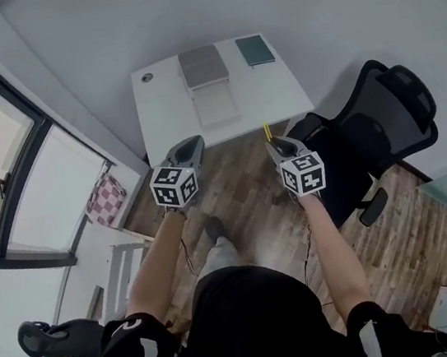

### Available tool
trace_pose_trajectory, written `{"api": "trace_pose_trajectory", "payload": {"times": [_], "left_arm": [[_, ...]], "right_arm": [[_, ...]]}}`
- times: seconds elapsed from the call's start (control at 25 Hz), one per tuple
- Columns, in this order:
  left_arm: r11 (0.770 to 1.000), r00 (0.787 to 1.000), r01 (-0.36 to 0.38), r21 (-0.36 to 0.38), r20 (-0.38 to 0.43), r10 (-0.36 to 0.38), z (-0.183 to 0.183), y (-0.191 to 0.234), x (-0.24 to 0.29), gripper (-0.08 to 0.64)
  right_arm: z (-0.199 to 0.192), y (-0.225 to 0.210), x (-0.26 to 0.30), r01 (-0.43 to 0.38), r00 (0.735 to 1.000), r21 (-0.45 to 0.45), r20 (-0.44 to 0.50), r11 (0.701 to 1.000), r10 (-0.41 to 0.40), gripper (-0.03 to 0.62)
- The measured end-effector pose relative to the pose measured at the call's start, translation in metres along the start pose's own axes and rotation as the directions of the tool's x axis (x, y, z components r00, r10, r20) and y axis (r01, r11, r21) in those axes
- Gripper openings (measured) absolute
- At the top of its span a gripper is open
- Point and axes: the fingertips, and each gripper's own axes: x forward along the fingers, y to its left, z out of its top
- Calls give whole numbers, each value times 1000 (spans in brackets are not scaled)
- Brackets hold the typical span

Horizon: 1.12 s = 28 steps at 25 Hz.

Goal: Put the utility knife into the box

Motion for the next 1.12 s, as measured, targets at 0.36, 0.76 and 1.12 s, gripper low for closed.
{"api": "trace_pose_trajectory", "payload": {"times": [0.36,0.76,1.12], "left_arm": [[998,998,57,-13,-27,-57,25,90,63,26],[996,996,79,-39,-33,-80,27,152,86,25],[996,996,76,-43,-39,-78,25,174,91,26]], "right_arm": [[42,-20,101,39,999,21,-27,999,-38,75],[57,-19,165,71,997,51,-40,996,-69,75],[57,-21,193,66,996,54,-61,996,-63,75]]}}
